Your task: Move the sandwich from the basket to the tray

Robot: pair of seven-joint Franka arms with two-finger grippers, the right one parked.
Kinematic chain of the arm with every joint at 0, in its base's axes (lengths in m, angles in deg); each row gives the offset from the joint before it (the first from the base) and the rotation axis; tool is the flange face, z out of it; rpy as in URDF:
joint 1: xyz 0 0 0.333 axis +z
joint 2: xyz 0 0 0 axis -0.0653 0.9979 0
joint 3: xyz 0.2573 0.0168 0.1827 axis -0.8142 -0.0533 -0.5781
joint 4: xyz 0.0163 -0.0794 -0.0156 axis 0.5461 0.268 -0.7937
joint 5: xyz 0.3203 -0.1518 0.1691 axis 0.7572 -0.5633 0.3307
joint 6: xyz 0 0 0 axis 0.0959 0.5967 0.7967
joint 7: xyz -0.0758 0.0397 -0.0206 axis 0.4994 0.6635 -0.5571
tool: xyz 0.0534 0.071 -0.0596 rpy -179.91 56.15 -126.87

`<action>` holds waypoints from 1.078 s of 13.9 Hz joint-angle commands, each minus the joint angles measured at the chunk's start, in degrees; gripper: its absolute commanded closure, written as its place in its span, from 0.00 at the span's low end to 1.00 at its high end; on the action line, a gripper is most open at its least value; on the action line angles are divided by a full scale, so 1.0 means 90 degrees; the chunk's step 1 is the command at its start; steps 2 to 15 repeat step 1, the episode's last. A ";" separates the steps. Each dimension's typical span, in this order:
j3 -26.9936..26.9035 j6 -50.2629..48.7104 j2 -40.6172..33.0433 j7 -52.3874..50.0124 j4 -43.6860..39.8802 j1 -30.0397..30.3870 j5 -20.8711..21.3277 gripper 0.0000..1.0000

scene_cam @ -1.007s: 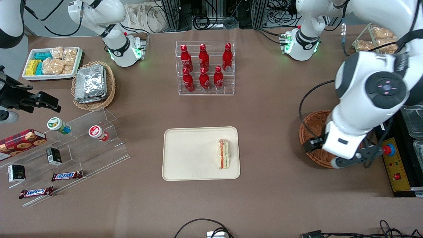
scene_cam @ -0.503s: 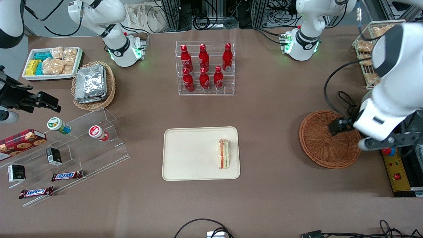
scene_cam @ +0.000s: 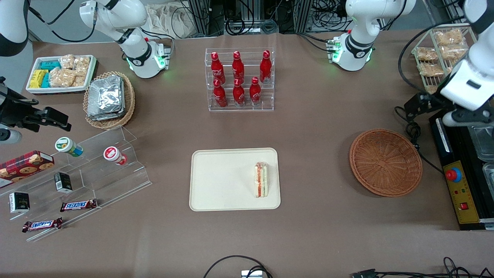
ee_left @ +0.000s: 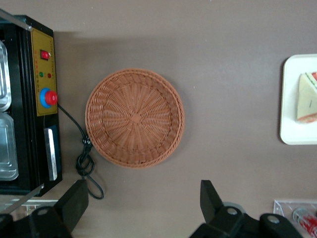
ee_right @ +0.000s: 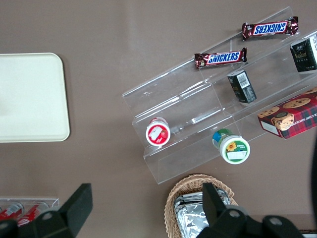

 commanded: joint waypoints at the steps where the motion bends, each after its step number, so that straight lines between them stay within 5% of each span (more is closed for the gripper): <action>1: 0.0034 -0.0100 -0.0202 0.0164 0.0252 0.0092 -0.0134 0.00; 15: 0.0034 -0.0100 -0.0202 0.0164 0.0252 0.0092 -0.0134 0.00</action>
